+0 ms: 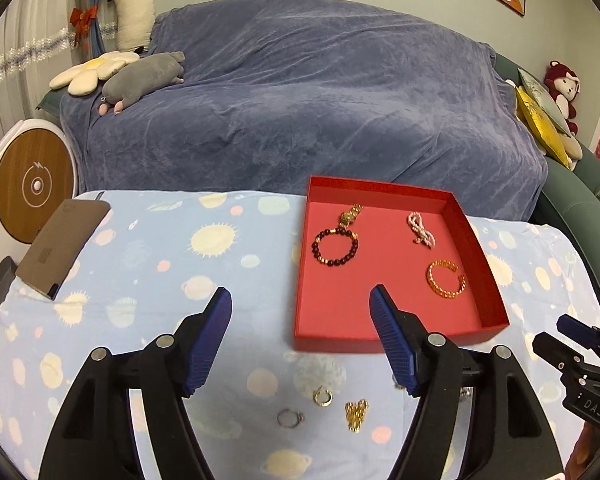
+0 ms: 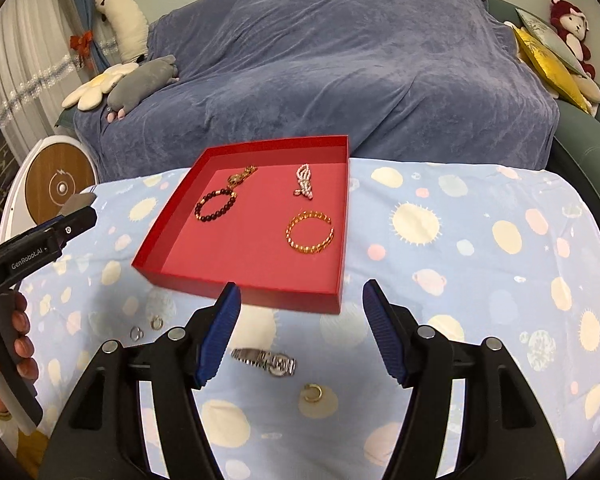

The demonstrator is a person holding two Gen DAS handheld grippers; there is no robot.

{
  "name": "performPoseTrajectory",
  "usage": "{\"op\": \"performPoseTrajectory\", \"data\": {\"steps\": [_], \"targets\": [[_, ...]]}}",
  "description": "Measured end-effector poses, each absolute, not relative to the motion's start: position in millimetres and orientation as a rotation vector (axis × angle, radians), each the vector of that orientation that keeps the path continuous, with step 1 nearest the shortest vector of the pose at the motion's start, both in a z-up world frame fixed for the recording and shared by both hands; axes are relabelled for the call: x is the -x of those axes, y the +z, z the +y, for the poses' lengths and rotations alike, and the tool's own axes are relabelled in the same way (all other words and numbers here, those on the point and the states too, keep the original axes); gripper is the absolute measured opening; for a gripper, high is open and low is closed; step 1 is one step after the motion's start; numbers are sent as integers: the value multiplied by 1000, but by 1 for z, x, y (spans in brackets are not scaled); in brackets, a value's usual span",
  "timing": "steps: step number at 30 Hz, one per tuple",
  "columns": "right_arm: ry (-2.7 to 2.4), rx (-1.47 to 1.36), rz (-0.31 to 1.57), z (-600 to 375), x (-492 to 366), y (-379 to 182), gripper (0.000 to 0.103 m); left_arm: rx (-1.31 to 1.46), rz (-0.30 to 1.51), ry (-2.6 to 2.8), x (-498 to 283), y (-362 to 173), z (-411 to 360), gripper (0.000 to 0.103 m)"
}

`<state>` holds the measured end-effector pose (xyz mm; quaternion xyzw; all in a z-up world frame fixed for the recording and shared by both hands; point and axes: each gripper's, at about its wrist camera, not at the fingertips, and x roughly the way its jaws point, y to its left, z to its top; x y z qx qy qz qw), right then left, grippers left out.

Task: Organize jewelry
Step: 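Grasp the silver watch with the right gripper while the left grasps the silver ring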

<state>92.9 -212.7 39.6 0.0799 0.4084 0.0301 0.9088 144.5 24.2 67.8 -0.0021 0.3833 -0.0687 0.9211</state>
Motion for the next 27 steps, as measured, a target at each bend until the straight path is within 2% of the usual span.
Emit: {"op": "performPoseTrajectory", "data": {"steps": [7, 14, 25, 27], "targets": [[142, -109, 911, -194, -81, 4, 61, 41, 867, -143, -108, 31, 38, 73], [176, -57, 961, -178, -94, -29, 61, 10, 917, -154, -104, 1, 42, 73], [221, -6, 969, -164, -107, -44, 60, -34, 984, -188, -104, -33, 48, 73], [223, 9, 979, -162, -109, -47, 56, -38, 989, -192, -104, -35, 48, 73]]}}
